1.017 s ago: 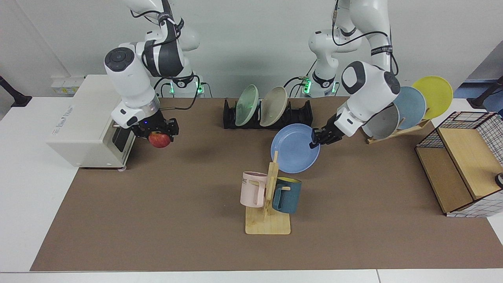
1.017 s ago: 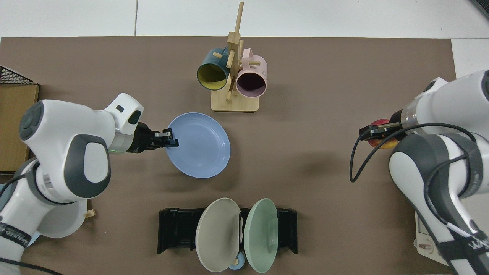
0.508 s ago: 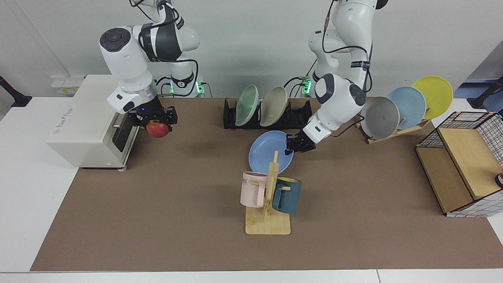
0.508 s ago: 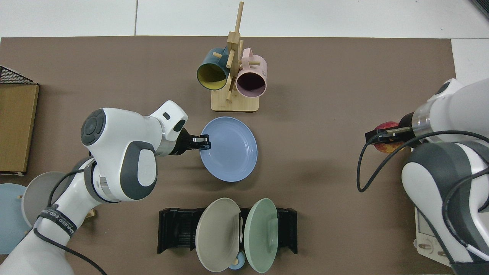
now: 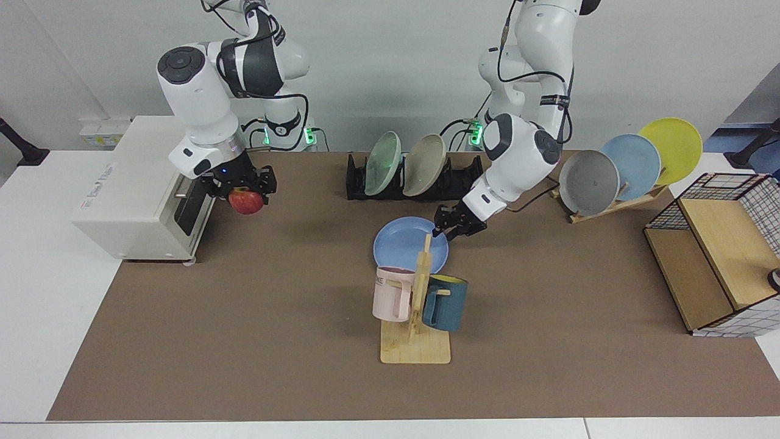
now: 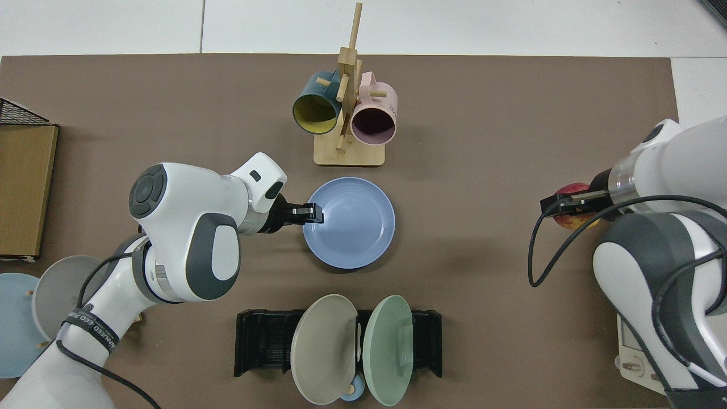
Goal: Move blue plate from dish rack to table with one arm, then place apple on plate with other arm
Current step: 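Lower the blue plate onto the table center and release it, then carry the apple toward the plate with the right gripper while the left gripper withdraws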
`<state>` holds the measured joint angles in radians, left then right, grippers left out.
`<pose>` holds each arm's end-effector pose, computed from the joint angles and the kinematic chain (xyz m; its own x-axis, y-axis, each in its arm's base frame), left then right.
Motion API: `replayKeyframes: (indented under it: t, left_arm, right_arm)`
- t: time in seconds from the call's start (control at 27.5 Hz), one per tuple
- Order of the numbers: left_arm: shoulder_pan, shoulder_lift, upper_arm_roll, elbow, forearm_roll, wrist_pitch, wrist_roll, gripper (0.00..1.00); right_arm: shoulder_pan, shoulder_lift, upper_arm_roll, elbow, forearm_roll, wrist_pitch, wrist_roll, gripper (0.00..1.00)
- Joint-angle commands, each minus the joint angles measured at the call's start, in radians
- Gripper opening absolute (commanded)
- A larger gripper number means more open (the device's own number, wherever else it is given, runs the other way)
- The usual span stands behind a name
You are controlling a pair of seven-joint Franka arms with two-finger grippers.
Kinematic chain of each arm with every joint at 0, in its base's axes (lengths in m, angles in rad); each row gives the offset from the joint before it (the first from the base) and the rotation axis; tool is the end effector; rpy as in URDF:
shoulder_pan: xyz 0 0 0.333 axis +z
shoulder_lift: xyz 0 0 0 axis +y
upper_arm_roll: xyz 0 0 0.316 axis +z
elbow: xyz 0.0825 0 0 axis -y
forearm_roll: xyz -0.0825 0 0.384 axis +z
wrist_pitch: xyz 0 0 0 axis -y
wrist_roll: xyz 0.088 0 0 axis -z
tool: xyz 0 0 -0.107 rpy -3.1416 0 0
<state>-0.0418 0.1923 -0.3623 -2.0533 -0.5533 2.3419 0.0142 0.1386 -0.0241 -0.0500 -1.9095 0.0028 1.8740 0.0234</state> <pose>0.5432 -0.2349 0.3634 0.9994 -0.0345 0.0081 -0.0343 -0.8815 0.4709 0.5502 0.0489 0.5025 0.9979 0.0643 -0.0115 0.0643 -0.9979 -0.0036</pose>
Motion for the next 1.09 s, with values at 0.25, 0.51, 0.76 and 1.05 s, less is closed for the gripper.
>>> replayKeyframes:
  t: [0.25, 0.51, 0.76, 1.05]
  left_arm:
    - [0.002, -0.100, 0.036, 0.194, 0.536, -0.433, -0.215, 0.47]
    - [0.019, -0.168, 0.072, 0.317, 0.564, -0.676, -0.204, 0.67]
    - [0.049, -0.250, 0.109, 0.351, 0.576, -0.750, -0.126, 0.96]
    - [0.062, -0.257, 0.129, 0.413, 0.573, -0.809, -0.092, 0.99]
  right_arm:
    - [0.050, 0.000, 0.009, -0.005, -0.004, 0.005, 0.087, 0.00]
    - [0.139, 0.013, 0.009, -0.002, -0.003, 0.040, 0.228, 0.00]
    - [0.249, 0.059, 0.009, 0.038, 0.005, 0.050, 0.409, 0.00]
    - [0.355, 0.153, 0.010, 0.124, -0.003, 0.050, 0.595, 0.00]
